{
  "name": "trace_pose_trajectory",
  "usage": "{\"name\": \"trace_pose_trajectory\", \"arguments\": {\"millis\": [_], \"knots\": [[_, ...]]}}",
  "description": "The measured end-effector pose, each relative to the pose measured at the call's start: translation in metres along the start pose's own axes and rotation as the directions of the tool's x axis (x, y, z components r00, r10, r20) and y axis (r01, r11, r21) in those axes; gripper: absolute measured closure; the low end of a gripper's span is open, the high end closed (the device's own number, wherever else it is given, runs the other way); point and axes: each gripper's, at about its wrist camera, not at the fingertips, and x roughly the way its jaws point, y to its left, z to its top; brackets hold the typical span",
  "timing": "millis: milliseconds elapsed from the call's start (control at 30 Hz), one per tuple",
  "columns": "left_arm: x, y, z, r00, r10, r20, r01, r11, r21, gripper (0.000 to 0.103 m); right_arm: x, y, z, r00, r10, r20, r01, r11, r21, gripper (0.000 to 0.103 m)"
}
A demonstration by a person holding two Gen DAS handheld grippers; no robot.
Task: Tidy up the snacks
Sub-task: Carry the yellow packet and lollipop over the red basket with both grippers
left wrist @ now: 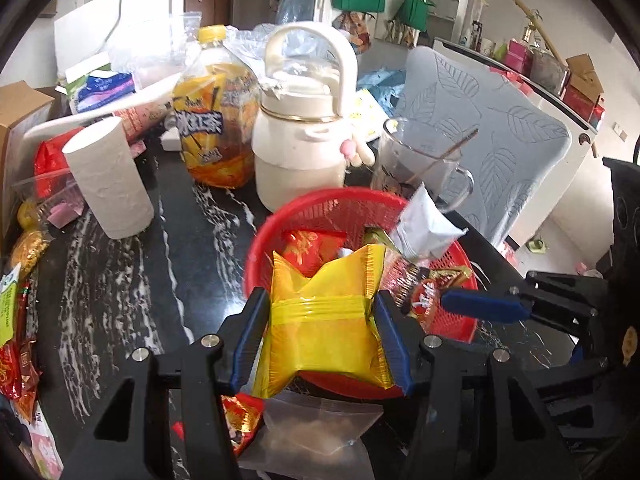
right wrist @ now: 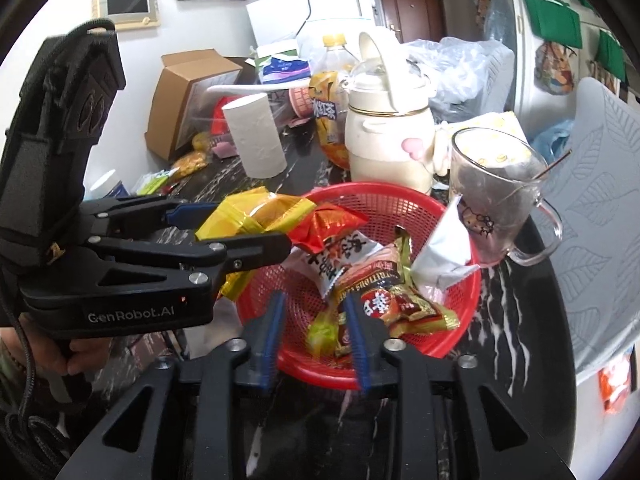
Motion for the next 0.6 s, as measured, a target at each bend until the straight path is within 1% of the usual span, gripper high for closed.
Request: {"name": "trace_pose_trajectory", "arguments": {"millis": [167,267,300,400,500,600], "knots": [[0.008,-0.006,-0.003,0.999,-0.017,-0.048,0.018,1.000,0.013,0.050,-0.006,-0.007,-0.003,1.000,-0.029,0.009,0.029,0.999,0.023,0.066],[0.010,-0.010,-0.003,0.998,-0.037,-0.058,0.038,0.999,0.021,0.050,-0.009,-0.011,-0.005,0.999,-0.036,0.012,0.035,0.999,0.041,0.066],[0.009,-0.011,-0.003,0.998,-0.038,-0.052,0.039,0.999,0.026,0.050,-0.010,-0.013,-0.006,0.999,-0.036,0.012,0.036,0.998,0.047,0.066],[-0.001,-0.014,0.001,0.999,-0.032,0.014,0.032,0.998,0.045,0.050,-0.012,-0.015,-0.007,0.999,-0.039,0.016,0.038,0.998,0.058,0.066],[-0.005,-0.016,0.004,0.999,-0.025,0.041,0.022,0.998,0.055,0.047,-0.015,-0.016,-0.008,0.999,-0.044,0.020,0.042,0.997,0.063,0.066],[-0.008,-0.017,0.006,0.998,-0.007,0.062,0.004,0.999,0.052,0.047,-0.017,-0.016,-0.008,0.998,-0.050,0.027,0.048,0.997,0.068,0.066]]}}
